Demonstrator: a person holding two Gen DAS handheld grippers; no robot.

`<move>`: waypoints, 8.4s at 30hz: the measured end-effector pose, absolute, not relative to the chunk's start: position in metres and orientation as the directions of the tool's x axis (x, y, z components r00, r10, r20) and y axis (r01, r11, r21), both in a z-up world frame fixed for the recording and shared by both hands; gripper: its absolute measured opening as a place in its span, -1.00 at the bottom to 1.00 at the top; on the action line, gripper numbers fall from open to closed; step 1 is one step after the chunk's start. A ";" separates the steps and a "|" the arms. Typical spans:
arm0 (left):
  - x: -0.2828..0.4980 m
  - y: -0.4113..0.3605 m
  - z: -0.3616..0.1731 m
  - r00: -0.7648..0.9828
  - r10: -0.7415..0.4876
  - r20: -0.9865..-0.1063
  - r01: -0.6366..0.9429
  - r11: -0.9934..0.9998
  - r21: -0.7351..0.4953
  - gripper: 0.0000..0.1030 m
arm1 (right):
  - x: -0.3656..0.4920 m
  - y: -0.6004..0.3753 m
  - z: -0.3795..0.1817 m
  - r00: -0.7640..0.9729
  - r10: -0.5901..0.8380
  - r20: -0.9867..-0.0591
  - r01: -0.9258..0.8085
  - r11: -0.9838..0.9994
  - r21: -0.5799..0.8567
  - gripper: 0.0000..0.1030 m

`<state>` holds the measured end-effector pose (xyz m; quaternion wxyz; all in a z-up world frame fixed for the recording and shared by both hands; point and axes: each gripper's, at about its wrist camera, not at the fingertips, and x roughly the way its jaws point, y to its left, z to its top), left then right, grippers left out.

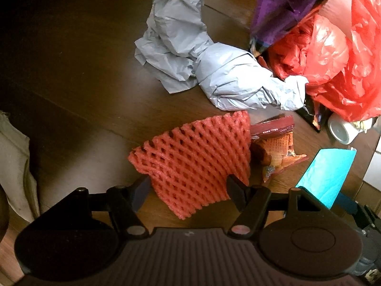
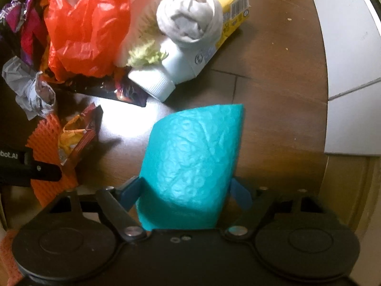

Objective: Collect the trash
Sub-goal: 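Grasp the orange foam net with the left tool while the right tool grasps the teal bag, then carry the foam net and teal bag into the wastebasket and open both tools, then move both tools back down toward the remaining trash pile, then grasp the grey cloth with the left tool while the right tool grasps the brown wafer wrapper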

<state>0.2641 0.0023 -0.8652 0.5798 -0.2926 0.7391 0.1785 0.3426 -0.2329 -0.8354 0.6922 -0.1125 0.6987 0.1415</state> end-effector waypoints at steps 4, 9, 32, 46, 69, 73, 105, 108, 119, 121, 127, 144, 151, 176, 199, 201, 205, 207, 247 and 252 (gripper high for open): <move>0.267 0.000 -0.864 -0.159 -0.225 -0.961 -0.630 0.772 -0.076 0.14 | 0.339 -0.230 -0.835 0.000 0.025 -1.000 -0.365 0.931 0.024 0.48; 0.274 -0.002 -0.856 -0.144 -0.242 -0.959 -0.615 0.781 -0.105 -0.55 | 0.334 -0.219 -0.833 0.003 0.030 -1.000 -0.365 0.931 0.027 0.09; 0.291 0.000 -0.714 -0.052 -0.169 -0.984 -0.461 0.878 -0.126 -0.61 | 0.347 -0.214 -0.691 0.102 0.119 -0.988 -0.293 0.952 0.084 -0.80; 0.346 0.020 -0.552 0.132 -0.116 -0.984 -0.428 0.889 -0.162 -0.61 | 0.400 -0.201 -0.523 0.292 0.213 -0.932 -0.313 0.942 0.118 -0.80; 0.468 0.054 -0.349 0.449 -0.023 -0.893 -0.341 0.920 -0.195 -0.61 | 0.514 -0.172 -0.350 0.586 0.315 -0.746 -0.398 0.914 0.073 -0.80; 0.496 0.055 -0.335 0.507 -0.022 -0.861 -0.329 0.919 -0.217 -0.61 | 0.541 -0.165 -0.340 0.621 0.320 -0.715 -0.405 0.912 0.057 -0.80; 0.624 0.051 -0.420 0.407 0.030 -0.913 -0.276 0.957 -0.092 -0.60 | 0.629 -0.131 -0.413 0.504 0.288 -0.814 -0.489 0.872 0.007 -0.53; 0.624 0.051 -0.425 0.400 0.026 -0.916 -0.266 0.960 -0.089 -0.59 | 0.630 -0.133 -0.417 0.495 0.283 -0.821 -0.487 0.873 0.008 -0.49; 0.616 0.049 -0.423 0.410 -0.001 -0.912 -0.251 0.961 -0.114 -0.42 | 0.625 -0.139 -0.417 0.513 0.283 -0.810 -0.475 0.880 0.007 -0.15; 0.614 0.048 -0.420 0.418 -0.004 -0.908 -0.244 0.963 -0.117 -0.38 | 0.623 -0.140 -0.414 0.522 0.285 -0.804 -0.473 0.881 0.005 -0.06; 0.603 0.045 -0.398 0.484 -0.009 -0.875 -0.224 0.965 -0.134 0.18 | 0.617 -0.144 -0.400 0.557 0.285 -0.780 -0.465 0.885 -0.008 0.11; 0.531 0.032 -0.353 0.596 -0.021 -0.803 -0.141 0.981 -0.131 0.18 | 0.563 -0.177 -0.377 0.591 0.331 -0.736 -0.418 0.905 0.071 0.41; 0.487 0.023 -0.376 0.583 -0.029 -0.812 -0.142 0.980 -0.137 0.41 | 0.525 -0.204 -0.399 0.562 0.336 -0.756 -0.358 0.923 0.144 0.65; 0.393 0.018 -0.643 0.167 -0.033 -0.985 -0.327 0.941 -0.087 0.41 | 0.377 -0.194 -0.649 0.220 0.282 -0.934 -0.485 0.862 0.146 0.82; 0.312 0.028 -0.804 -0.031 -0.170 -0.985 -0.542 0.831 -0.126 0.41 | 0.330 -0.155 -0.791 0.056 0.271 -0.961 -0.661 0.731 0.168 0.58; 0.308 0.039 -0.810 -0.016 -0.212 -0.977 -0.622 0.767 -0.156 0.41 | 0.326 -0.148 -0.796 0.054 0.271 -0.961 -0.678 0.717 0.164 0.57; 0.313 0.039 -0.817 -0.006 -0.209 -0.978 -0.620 0.768 -0.160 0.41 | 0.319 -0.133 -0.805 0.047 0.274 -0.961 -0.717 0.678 0.158 0.55; 0.314 0.039 -0.823 -0.013 -0.211 -0.978 -0.620 0.769 -0.157 0.41 | 0.317 -0.127 -0.810 0.046 0.269 -0.962 -0.730 0.666 0.151 0.52; 0.263 0.027 -0.776 -0.022 -0.236 -0.972 -0.597 0.783 -0.176 -0.34 | 0.308 -0.173 -0.795 0.174 0.184 -0.967 -0.528 0.846 0.066 -0.59; 0.254 0.034 -0.779 -0.010 -0.221 -0.975 -0.598 0.783 -0.171 -0.34 | 0.327 -0.176 -0.794 0.154 0.233 -0.960 -0.365 0.917 0.164 -0.22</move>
